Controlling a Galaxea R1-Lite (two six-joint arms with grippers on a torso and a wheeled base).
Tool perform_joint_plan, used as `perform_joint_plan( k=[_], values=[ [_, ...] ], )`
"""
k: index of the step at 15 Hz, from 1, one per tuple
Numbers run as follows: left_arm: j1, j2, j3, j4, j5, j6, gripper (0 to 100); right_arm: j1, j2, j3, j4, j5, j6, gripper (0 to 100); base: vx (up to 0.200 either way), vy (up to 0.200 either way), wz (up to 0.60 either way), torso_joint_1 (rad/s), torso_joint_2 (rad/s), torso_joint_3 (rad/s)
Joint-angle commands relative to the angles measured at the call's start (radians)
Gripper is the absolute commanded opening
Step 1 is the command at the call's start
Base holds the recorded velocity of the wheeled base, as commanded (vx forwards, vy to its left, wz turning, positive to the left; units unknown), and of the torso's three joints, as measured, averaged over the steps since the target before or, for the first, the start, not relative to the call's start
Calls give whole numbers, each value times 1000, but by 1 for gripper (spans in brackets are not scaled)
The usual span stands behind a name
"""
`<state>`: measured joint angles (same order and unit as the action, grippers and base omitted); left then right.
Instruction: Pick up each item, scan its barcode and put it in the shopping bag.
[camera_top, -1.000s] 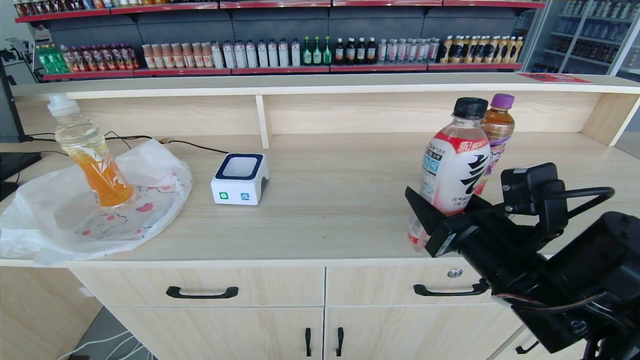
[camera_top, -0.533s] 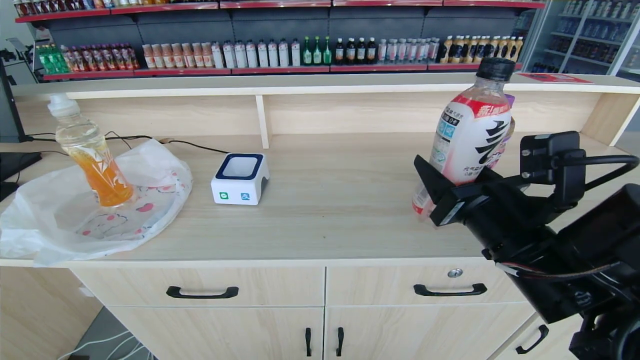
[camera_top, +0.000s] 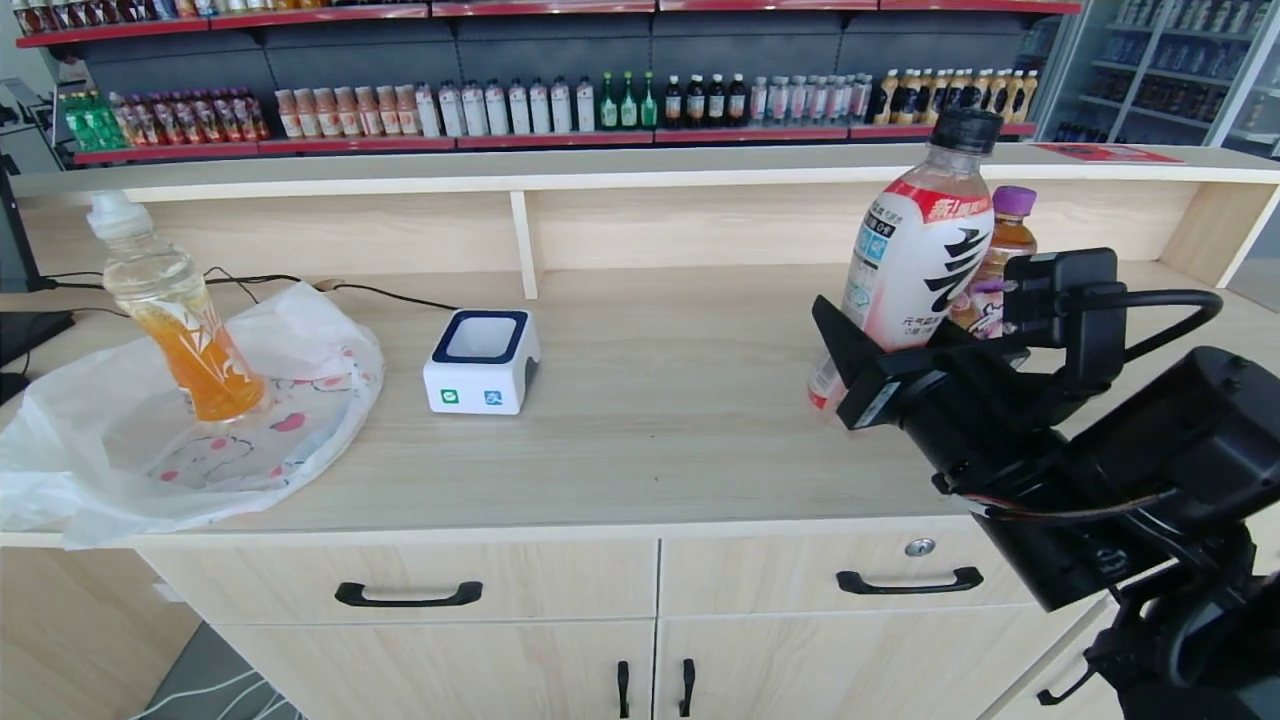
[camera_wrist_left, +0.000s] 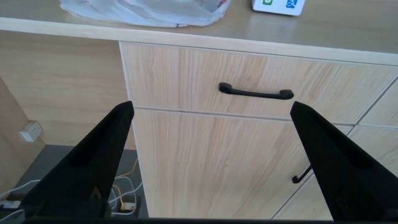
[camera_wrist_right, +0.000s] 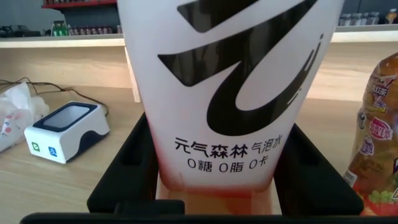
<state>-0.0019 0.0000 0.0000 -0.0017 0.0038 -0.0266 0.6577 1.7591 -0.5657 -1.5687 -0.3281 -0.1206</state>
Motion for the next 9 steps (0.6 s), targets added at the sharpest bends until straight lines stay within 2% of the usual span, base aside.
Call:
perform_joint_plan(
  k=[1,9],
  values=[
    [0,2,0,-1,1,-1,100,11,19,-6,-2,1,-1,0,0,200,0,7,2,7],
    [0,2,0,-1,1,-3,100,14,19,-6,-2,1,-1,0,0,200,0,2,1,-1]
  ],
)
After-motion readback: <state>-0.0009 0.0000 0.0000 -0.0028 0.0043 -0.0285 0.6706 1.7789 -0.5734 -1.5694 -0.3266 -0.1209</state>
